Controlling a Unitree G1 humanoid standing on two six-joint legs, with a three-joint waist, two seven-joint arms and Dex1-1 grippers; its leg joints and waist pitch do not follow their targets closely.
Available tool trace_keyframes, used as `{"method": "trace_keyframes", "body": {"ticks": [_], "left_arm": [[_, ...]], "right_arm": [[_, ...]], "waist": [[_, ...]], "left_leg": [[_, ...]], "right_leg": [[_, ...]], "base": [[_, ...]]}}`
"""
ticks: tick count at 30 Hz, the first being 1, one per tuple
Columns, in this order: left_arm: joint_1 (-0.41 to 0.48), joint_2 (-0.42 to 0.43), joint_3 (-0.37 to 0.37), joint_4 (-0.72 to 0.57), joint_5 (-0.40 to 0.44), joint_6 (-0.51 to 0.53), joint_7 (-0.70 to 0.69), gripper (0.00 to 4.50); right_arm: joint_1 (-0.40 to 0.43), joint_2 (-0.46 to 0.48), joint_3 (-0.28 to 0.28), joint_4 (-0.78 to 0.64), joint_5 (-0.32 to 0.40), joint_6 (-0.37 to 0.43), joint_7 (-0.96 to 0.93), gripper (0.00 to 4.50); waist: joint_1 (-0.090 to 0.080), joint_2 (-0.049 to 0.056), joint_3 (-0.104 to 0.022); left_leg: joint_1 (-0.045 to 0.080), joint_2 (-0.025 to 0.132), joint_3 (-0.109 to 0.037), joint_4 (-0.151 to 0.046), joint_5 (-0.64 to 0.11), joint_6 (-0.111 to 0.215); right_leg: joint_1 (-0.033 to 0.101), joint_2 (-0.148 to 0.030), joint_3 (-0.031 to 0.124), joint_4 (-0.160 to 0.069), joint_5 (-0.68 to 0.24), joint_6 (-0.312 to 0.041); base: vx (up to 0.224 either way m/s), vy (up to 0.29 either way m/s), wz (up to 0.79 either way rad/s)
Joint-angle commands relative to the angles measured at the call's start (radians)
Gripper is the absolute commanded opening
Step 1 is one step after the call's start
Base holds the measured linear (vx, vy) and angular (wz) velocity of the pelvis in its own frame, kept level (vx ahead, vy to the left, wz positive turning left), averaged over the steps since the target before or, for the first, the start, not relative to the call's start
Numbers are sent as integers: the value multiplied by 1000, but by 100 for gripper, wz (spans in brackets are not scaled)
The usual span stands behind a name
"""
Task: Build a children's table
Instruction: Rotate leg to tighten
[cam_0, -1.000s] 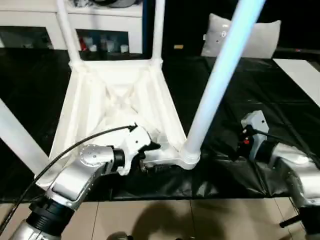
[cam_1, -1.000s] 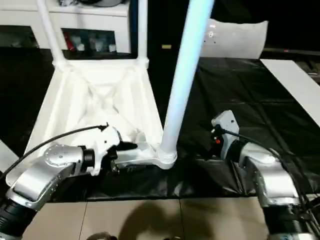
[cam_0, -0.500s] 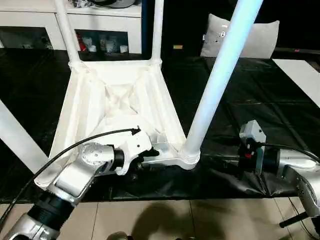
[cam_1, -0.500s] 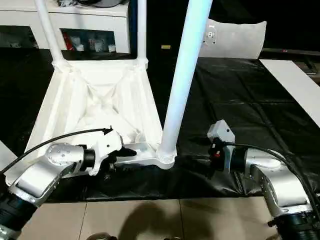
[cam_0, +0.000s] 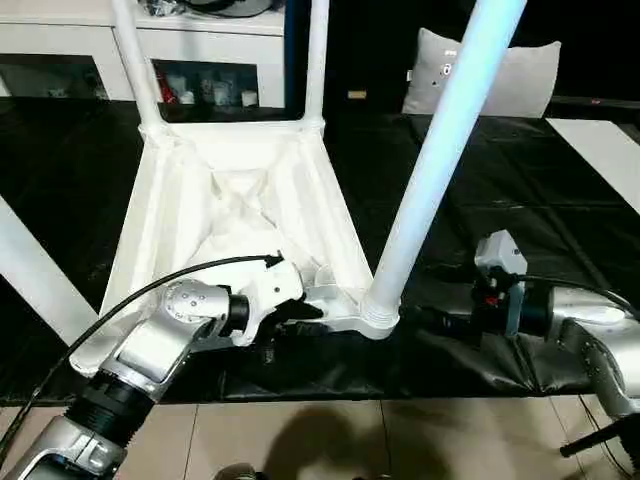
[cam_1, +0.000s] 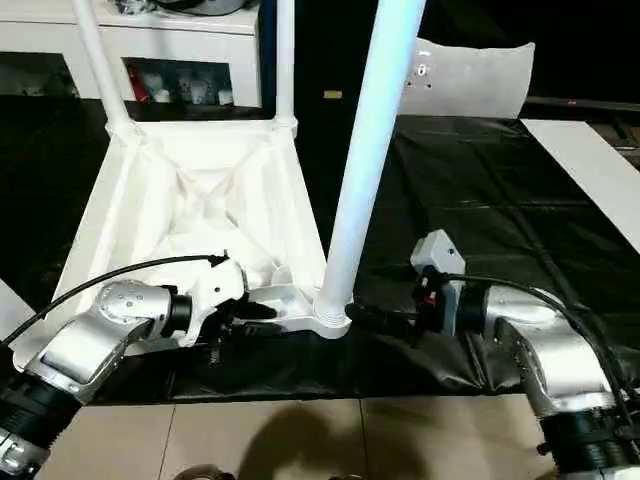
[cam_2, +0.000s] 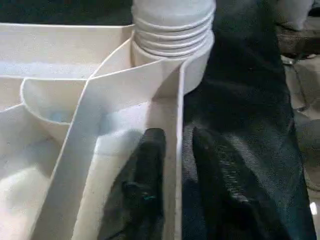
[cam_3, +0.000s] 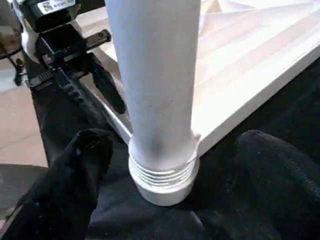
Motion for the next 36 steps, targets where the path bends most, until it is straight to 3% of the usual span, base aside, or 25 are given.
{"method": "trace_keyframes", "body": {"ticks": [1,11,16,22,27,29,32,34,36], "left_arm": [[-12,4,-36,26,24,-21,-30,69],[-31,18,-72,42,49,-89,-124,2],[-43,20,-87,46,65,-114,-146,0],[-47,15,-84,59,74,-127,-155,0],[-46,9,-76,68,74,-118,-149,0],[-50,-9,-60,72,58,-82,-127,0],[-66,-41,-40,87,51,-46,-86,0],[-89,-81,-22,112,55,-15,-31,0],[-116,-126,-7,150,67,10,35,0]], "right_arm": [[-23,0,16,21,2,-12,40,421],[-120,28,84,160,-24,-45,143,353],[-168,55,110,251,-55,-79,163,311],[-192,77,118,291,-48,-77,186,259],[-184,89,108,288,-21,-48,205,221],[-158,104,81,233,22,12,176,219],[-135,129,72,179,20,70,88,209],[-129,172,63,164,-21,101,-46,209],[-142,231,28,173,-43,147,-198,208]], "waist": [[5,1,-63],[7,0,-70],[14,-1,-68],[23,0,-70],[23,1,-69],[23,1,-69],[22,1,-67],[19,2,-63],[12,0,-60]], "left_leg": [[14,72,-44,-71,-228,32],[10,75,-41,-68,-177,36],[13,77,-40,-69,-195,25],[14,79,-40,-70,-190,21],[15,79,-41,-71,-200,15],[14,79,-41,-71,-195,16],[15,79,-41,-72,-198,14],[18,75,-42,-73,-221,8],[29,67,-46,-69,-266,-16]], "right_leg": [[36,-114,67,-98,-447,-105],[40,-114,71,-79,-332,-157],[38,-116,71,-82,-375,-154],[40,-115,72,-77,-342,-157],[40,-117,72,-80,-375,-148],[41,-116,73,-79,-369,-148],[39,-115,73,-82,-385,-140],[37,-116,70,-92,-442,-122],[29,-120,60,-110,-567,-82]], "base": [[0,0,0],[0,0,0],[0,0,0],[0,0,0],[0,0,0],[0,0,0],[0,0,0],[0,0,0],[0,0,0]]}}
